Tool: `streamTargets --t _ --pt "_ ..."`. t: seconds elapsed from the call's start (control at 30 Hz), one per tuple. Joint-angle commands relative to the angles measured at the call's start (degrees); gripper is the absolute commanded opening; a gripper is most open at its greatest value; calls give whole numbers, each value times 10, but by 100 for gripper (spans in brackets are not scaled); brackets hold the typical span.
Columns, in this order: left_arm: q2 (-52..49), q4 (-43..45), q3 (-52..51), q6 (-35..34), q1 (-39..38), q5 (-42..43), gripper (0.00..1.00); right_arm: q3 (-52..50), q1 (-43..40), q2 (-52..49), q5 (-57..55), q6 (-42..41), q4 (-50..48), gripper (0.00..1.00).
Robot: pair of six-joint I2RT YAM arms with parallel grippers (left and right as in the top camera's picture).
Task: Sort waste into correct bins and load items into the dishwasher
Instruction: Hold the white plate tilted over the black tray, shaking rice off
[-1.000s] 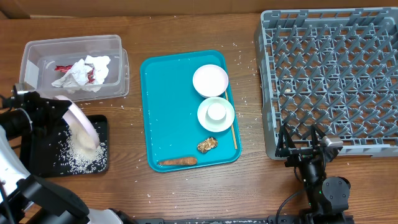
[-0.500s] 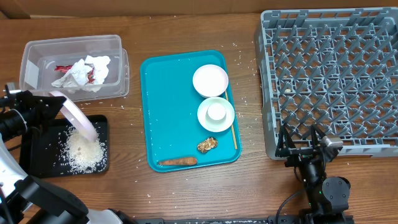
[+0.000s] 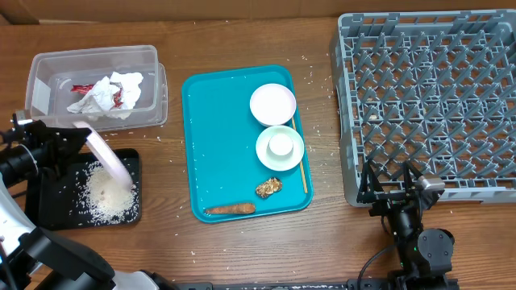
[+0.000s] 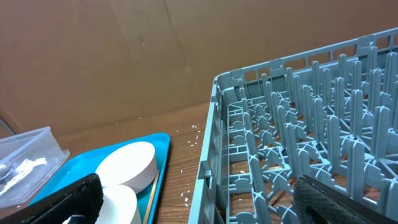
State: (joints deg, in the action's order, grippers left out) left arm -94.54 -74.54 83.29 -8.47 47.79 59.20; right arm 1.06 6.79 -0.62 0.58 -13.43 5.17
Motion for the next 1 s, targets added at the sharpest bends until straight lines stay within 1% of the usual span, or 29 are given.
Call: streamTargets --t 0.0,0.07,0.2,0.27,0.37,0.5,0.6,0.77,0.97 --pt "5 6 0 -2 10 -7 4 -6 -1 5 -5 4 -4 100" --pt "5 8 0 12 10 12 4 -6 -1 5 -5 4 -4 100" --pt "5 -3 0 14 10 11 4 -6 -1 5 -5 4 -4 100" --pt "5 0 0 29 10 9 4 -6 -1 5 -5 4 -4 100" --pt "6 -7 0 34 9 13 4 -6 -1 5 -5 4 -4 100" --pt "16 -57 0 132 -9 50 4 -6 -1 5 -5 4 -4 100" --pt "34 -80 1 172 -24 49 4 -6 -1 5 -5 4 -4 100" --pt "83 -68 1 172 -51 11 4 -6 -1 5 -5 4 -4 100" --pt "144 -30 1 113 -113 -94 4 -6 -1 5 -5 4 -4 100"
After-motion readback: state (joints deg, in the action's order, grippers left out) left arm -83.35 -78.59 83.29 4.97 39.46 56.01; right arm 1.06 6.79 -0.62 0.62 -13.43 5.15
